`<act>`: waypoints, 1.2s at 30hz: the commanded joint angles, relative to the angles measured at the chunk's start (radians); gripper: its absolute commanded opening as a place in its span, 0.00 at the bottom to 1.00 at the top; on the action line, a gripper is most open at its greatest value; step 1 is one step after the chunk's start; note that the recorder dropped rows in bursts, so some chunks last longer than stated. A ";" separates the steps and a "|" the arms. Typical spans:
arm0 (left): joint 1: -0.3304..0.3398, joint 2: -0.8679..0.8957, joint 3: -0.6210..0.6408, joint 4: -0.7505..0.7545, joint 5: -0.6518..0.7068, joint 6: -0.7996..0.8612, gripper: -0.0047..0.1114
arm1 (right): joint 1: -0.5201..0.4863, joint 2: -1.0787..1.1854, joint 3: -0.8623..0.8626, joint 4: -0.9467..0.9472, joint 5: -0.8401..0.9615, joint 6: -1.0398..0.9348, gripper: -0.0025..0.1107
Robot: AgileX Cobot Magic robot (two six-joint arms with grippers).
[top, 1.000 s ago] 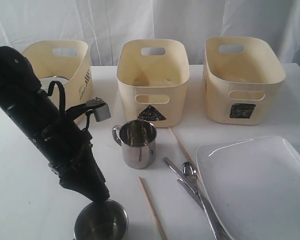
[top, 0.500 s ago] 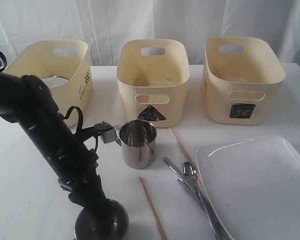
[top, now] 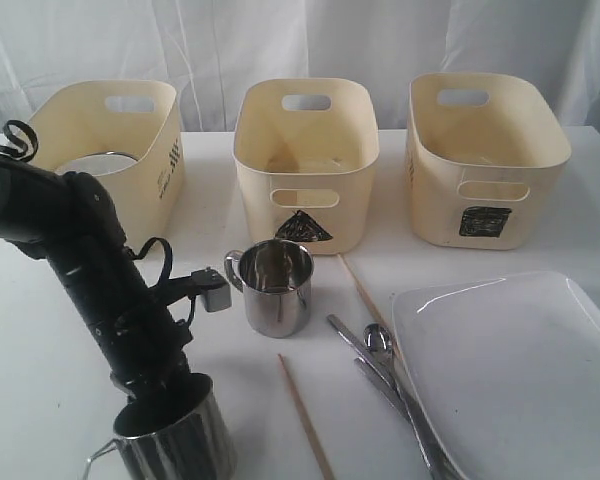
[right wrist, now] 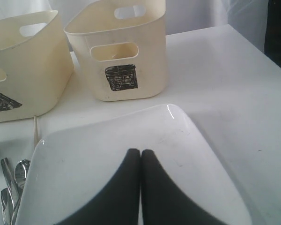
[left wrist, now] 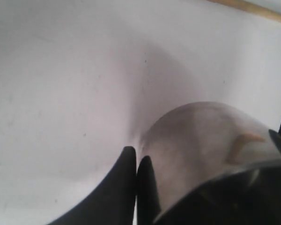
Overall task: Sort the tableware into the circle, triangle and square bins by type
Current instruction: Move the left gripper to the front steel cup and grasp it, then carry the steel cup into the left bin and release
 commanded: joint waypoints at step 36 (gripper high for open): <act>0.276 -0.004 -0.359 0.480 -1.463 -0.500 0.04 | -0.001 -0.006 0.002 -0.003 -0.007 0.001 0.02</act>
